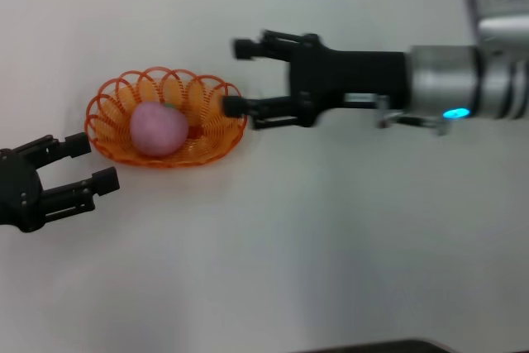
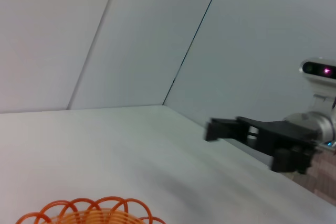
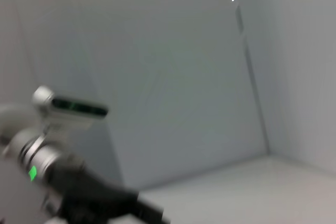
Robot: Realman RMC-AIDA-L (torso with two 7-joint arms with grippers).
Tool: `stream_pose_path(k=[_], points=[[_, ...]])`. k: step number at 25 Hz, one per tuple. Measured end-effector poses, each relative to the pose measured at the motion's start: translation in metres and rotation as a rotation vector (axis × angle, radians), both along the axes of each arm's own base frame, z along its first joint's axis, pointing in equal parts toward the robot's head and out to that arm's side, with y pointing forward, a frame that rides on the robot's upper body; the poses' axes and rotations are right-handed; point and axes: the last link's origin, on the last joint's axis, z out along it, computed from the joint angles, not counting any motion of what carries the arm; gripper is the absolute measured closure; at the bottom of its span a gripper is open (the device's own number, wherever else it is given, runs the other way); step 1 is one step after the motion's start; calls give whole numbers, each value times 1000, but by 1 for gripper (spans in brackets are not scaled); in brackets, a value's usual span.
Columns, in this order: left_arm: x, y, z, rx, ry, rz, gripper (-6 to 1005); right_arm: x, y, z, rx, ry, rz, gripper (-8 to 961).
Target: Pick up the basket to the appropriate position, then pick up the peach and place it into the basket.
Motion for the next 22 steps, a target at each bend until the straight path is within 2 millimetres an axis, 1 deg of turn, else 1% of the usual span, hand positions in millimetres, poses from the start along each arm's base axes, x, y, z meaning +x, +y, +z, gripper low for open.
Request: stream_pose_path(k=[2,5,6,7,8,9,10,14,17,22], points=[[0,0,1,3,1,1,155,11,-4,22,-48,-81,11,18],[-3,0,3,31,14,-10,155,32,-16,47,-90,-196,12,22],[-7,-2,5,67,32,-24,155,48,-24,59,-87,-235,-10,22],[-10,-4,7,98,47,-35,155,48,-24,59,-87,-235,-10,23],[-14,-6,9,131,61,-41,155,68,-34,73,-51,-242,-59,23],[-19,-8,10,164,71,-39,155,68,-34,73,-51,-242,-59,23],[-24,-10,11,195,78,-32,155,77,-39,79,-26,-237,-88,23],[-38,-16,13,261,125,-6,155,95,-53,85,34,-222,-136,24],[-43,-18,10,262,145,13,155,98,-57,83,53,-210,-149,24],[-43,-17,6,239,149,12,155,96,-58,79,53,-203,-153,25]])
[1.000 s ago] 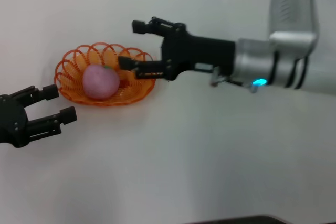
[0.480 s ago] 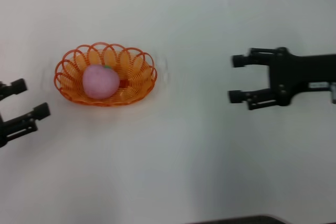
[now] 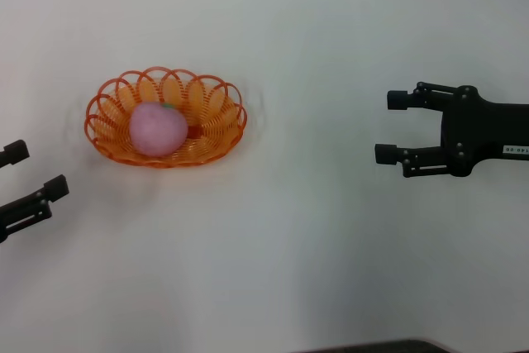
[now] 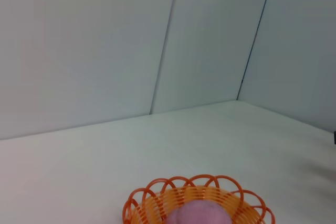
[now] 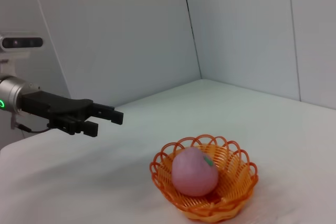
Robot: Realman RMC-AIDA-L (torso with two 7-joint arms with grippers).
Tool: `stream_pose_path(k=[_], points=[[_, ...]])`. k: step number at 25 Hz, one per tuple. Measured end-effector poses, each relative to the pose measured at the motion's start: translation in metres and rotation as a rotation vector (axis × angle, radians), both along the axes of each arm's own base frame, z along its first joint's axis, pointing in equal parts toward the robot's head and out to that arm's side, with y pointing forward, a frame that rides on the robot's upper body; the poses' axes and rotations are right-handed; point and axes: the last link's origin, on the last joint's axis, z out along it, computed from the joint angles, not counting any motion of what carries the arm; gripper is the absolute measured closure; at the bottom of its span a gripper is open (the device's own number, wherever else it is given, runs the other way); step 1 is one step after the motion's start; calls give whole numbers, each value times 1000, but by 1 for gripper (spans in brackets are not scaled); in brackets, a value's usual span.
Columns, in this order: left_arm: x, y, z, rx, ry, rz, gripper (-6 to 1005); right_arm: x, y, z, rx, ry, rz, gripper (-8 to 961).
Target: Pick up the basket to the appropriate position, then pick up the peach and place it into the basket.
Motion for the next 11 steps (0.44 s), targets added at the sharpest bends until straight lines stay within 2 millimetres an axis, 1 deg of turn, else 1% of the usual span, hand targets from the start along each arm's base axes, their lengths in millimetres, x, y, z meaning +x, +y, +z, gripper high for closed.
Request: stream_pose_path(k=[11], points=[[-1,0,0,-4,1,5,155,-4,3,-2,-2,5,6,25]])
